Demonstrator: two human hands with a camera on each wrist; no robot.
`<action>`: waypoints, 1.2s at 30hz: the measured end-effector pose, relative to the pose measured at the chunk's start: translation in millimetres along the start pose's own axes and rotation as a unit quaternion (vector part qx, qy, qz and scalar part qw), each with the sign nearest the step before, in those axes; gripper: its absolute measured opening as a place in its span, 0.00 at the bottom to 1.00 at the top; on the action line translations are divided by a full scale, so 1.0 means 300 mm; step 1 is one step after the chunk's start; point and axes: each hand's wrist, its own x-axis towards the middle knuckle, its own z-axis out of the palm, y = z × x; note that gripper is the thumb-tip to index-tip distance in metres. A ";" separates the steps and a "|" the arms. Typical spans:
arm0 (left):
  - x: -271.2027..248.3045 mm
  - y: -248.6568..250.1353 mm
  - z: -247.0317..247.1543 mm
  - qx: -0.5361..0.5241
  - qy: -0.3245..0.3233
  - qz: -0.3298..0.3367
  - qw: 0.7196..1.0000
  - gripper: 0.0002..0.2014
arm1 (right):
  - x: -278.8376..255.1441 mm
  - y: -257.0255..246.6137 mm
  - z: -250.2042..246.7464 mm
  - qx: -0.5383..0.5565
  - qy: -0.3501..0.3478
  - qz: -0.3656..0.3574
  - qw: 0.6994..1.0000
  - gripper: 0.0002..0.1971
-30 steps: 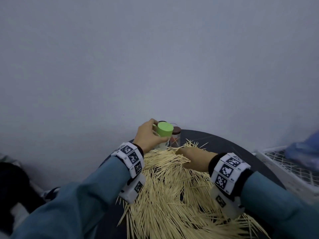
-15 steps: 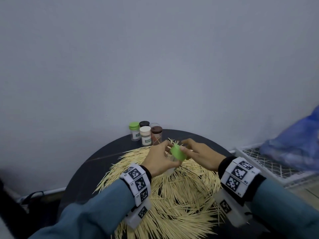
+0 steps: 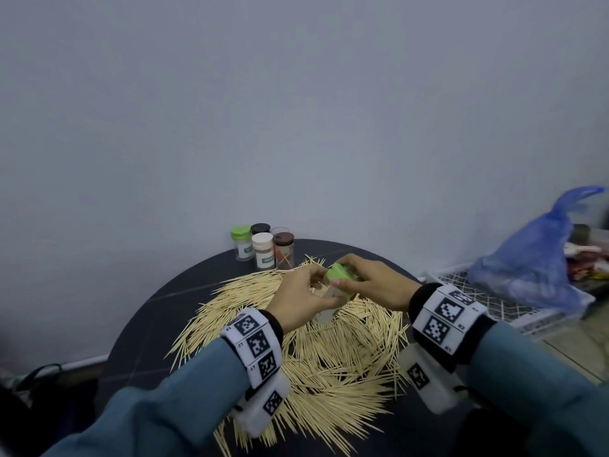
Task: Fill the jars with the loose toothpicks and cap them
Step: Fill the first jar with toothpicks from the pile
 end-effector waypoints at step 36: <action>-0.004 -0.054 -0.002 -0.105 -0.034 -0.014 0.994 0.24 | -0.035 0.179 -0.004 -0.281 -0.076 0.258 0.921 0.08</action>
